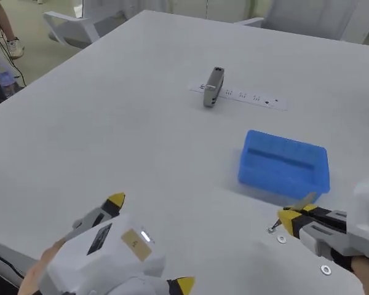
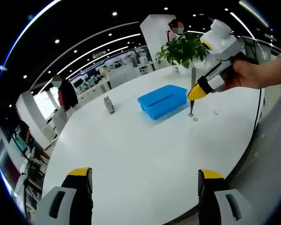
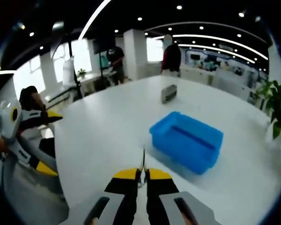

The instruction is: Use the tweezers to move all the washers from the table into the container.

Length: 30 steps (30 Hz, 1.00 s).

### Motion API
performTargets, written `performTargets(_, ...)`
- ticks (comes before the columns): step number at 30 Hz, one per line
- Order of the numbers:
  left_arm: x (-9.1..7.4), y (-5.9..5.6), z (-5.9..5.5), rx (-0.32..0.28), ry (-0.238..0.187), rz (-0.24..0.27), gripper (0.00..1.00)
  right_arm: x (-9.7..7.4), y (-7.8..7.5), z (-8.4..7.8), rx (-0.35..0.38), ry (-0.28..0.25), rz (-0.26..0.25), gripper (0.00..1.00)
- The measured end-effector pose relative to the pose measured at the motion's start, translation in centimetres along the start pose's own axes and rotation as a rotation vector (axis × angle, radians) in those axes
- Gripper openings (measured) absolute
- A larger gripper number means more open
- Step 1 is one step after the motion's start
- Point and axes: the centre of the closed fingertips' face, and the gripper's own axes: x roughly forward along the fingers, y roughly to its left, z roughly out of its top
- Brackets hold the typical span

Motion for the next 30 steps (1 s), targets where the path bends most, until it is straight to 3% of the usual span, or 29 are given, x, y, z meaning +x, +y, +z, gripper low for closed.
performTargets(11,0.0,-0.2,0.0,0.007,-0.002,-0.007,0.96,-0.1,-1.4,4.3,-0.023,-0.077,-0.024,0.02)
performTargets(19,0.0,-0.2,-0.1,0.01,0.002,-0.008,0.95,0.3,-2.7,6.1,-0.028,-0.113,-0.066,0.02)
performTargets(20,0.0,-0.2,0.0,0.009,-0.001,-0.007,0.95,0.7,-3.5,6.4,-0.023,-0.119,-0.072,0.02)
performTargets(30,0.1,-0.1,-0.2,0.009,0.008,-0.005,0.94,3.0,-5.8,6.8,-0.025,-0.109,-0.112,0.02)
